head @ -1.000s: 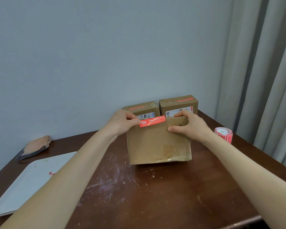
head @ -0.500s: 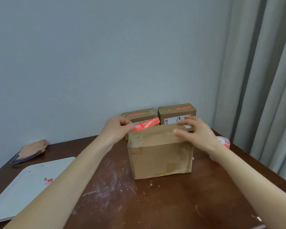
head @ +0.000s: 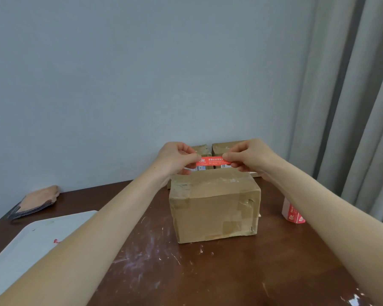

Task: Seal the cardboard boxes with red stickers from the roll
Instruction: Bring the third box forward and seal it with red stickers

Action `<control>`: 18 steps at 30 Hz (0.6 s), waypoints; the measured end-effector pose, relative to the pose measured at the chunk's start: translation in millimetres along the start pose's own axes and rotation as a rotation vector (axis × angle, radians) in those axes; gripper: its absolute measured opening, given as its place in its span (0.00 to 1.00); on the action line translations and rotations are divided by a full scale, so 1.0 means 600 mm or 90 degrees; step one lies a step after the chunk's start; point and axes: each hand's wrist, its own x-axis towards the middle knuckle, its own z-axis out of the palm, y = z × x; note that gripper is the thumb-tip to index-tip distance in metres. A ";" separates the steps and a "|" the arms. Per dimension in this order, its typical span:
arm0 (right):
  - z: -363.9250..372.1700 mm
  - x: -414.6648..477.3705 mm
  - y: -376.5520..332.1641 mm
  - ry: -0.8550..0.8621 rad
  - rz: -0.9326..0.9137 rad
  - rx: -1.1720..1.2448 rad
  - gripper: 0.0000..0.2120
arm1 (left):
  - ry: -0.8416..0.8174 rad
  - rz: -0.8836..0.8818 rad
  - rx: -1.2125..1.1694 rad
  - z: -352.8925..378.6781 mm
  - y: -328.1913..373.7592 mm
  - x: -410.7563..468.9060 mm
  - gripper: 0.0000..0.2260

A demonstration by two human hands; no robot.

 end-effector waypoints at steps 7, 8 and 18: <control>0.022 0.012 0.006 -0.017 0.007 -0.124 0.05 | -0.023 -0.023 0.114 -0.004 -0.023 0.010 0.03; 0.029 0.013 0.009 -0.022 0.006 -0.150 0.05 | -0.020 -0.025 0.145 -0.004 -0.028 0.011 0.03; 0.057 0.016 0.016 -0.019 -0.019 -0.329 0.10 | -0.002 0.016 0.331 0.008 -0.048 0.007 0.03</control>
